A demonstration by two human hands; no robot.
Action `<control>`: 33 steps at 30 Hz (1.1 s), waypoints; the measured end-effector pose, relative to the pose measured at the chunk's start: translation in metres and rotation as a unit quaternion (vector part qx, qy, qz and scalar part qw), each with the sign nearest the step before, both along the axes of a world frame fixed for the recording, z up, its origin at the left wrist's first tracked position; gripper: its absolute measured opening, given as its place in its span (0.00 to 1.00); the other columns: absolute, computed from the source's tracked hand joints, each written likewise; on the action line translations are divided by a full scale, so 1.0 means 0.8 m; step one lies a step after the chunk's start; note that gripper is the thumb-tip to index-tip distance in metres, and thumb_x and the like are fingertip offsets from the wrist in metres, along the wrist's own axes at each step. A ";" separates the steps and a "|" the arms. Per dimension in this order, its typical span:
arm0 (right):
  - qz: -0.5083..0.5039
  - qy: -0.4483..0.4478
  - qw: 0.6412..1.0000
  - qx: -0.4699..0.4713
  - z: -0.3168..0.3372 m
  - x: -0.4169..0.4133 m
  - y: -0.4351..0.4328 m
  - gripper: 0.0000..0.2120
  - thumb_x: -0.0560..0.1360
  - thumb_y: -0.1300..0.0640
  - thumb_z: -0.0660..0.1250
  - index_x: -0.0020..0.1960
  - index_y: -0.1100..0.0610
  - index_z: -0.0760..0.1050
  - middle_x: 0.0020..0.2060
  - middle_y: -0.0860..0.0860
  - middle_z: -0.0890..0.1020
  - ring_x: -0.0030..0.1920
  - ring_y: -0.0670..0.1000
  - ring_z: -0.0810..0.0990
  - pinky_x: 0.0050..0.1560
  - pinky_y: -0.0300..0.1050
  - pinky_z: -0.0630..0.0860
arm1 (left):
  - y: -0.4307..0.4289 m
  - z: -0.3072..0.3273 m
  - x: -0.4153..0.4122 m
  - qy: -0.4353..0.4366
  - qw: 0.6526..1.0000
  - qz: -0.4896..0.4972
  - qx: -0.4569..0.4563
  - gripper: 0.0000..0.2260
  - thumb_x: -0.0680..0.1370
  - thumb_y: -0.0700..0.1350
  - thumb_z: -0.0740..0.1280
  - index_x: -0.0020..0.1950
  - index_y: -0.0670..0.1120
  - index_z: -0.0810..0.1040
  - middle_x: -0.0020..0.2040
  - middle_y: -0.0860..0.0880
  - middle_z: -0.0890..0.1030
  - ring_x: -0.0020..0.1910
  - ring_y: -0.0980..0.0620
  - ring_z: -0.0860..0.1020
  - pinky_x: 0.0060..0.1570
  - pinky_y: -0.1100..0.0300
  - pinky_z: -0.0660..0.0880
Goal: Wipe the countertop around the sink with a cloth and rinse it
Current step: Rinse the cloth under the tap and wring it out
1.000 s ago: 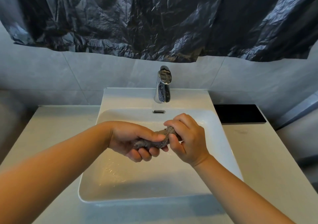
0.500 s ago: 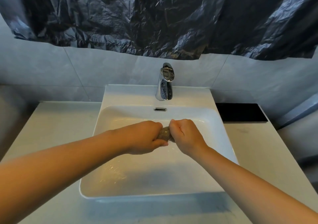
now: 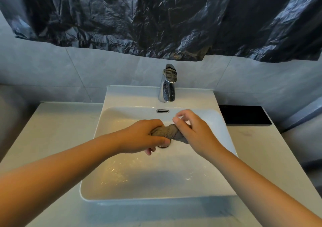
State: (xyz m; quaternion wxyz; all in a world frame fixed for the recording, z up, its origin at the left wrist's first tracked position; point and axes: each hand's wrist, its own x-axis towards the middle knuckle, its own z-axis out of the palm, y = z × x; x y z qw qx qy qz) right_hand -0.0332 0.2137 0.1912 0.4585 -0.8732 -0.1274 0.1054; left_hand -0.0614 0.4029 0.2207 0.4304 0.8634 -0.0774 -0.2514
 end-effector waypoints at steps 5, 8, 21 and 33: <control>-0.021 -0.156 0.984 0.087 -0.007 -0.036 -0.022 0.23 0.76 0.46 0.62 0.70 0.43 0.62 0.70 0.40 0.65 0.66 0.38 0.67 0.55 0.28 0.71 | 0.023 -0.009 -0.006 0.209 0.932 0.125 -0.267 0.18 0.73 0.52 0.70 0.55 0.41 0.76 0.40 0.45 0.77 0.34 0.52 0.76 0.34 0.61 0.75; 0.003 -0.227 0.970 0.085 -0.021 -0.053 -0.019 0.24 0.79 0.44 0.57 0.73 0.44 0.60 0.74 0.41 0.61 0.71 0.43 0.64 0.59 0.31 0.71 | 0.030 -0.007 -0.011 0.320 0.856 0.109 -0.390 0.18 0.71 0.52 0.70 0.54 0.40 0.79 0.37 0.47 0.75 0.32 0.54 0.73 0.28 0.64 0.73; 0.132 -0.427 0.894 -0.005 -0.003 -0.018 0.000 0.17 0.77 0.54 0.57 0.33 0.55 0.77 0.27 0.47 0.77 0.28 0.47 0.72 0.30 0.40 0.69 | 0.007 0.033 -0.014 0.258 0.954 -0.125 -0.092 0.07 0.78 0.48 0.65 0.48 0.45 0.73 0.34 0.50 0.71 0.27 0.56 0.65 0.26 0.67 0.63; -0.026 0.089 0.996 0.004 -0.039 -0.016 0.017 0.26 0.79 0.55 0.55 0.22 0.52 0.65 0.18 0.46 0.66 0.25 0.48 0.65 0.31 0.44 0.63 | 0.002 -0.021 -0.009 -0.262 0.891 -0.221 0.297 0.15 0.80 0.59 0.56 0.57 0.50 0.69 0.46 0.50 0.78 0.35 0.54 0.69 0.36 0.61 0.64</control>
